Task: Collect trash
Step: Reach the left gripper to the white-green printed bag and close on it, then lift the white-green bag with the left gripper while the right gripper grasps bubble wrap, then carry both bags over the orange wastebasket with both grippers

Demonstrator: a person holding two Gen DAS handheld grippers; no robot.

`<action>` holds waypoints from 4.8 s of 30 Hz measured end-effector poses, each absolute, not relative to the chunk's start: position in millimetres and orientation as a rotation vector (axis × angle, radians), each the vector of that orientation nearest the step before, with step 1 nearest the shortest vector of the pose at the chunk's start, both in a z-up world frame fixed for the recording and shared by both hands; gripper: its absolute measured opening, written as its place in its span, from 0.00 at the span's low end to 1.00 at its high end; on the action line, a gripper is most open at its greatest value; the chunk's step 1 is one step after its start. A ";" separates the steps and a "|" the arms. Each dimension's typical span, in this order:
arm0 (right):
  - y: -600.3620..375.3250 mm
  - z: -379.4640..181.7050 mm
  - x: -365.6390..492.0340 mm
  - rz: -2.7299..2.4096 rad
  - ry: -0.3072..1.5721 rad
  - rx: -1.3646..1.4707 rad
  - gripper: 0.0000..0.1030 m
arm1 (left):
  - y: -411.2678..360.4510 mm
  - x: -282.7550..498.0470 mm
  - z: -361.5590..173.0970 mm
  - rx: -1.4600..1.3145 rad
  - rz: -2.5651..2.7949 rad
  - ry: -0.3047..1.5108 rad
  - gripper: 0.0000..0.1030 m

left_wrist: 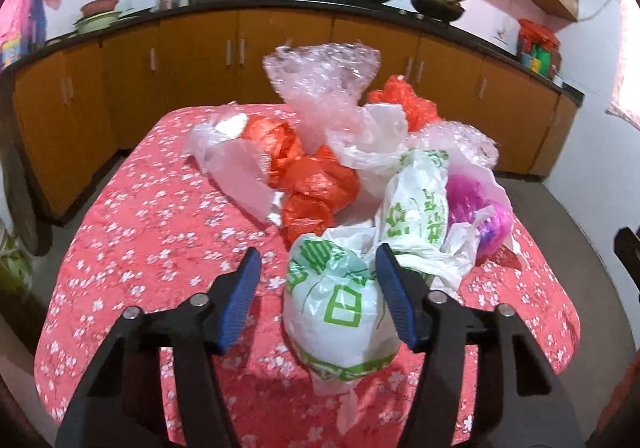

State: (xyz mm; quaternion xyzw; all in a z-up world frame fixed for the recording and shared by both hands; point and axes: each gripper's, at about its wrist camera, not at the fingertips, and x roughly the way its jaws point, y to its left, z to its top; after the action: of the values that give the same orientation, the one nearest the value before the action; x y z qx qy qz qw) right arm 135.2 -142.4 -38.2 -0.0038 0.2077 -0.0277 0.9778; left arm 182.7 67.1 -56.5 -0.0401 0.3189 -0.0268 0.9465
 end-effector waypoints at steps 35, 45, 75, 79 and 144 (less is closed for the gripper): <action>-111.9 -36.8 265.8 0.071 0.487 0.021 0.69 | 169.4 170.6 -39.0 -0.155 0.214 0.526 0.16; -110.0 -53.1 324.1 0.105 0.613 0.030 0.62 | 173.0 175.5 -41.0 -0.150 0.227 0.522 0.16; -101.1 -11.5 262.6 0.324 0.501 0.057 0.11 | 174.9 149.7 -4.4 -0.186 0.238 0.427 0.16; -102.6 -0.6 250.8 0.369 0.477 0.086 0.11 | 171.3 146.0 3.7 -0.182 0.236 0.407 0.16; -494.1 -182.0 172.9 -0.281 0.713 0.450 0.20 | -280.8 239.6 -143.5 0.125 -0.436 0.871 0.19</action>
State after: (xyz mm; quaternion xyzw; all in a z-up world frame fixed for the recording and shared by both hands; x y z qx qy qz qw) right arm 172.9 -494.1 -182.0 0.2175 0.3449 -0.1360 0.9029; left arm 239.6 -280.8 -143.5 0.0600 0.4184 -0.2091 0.8818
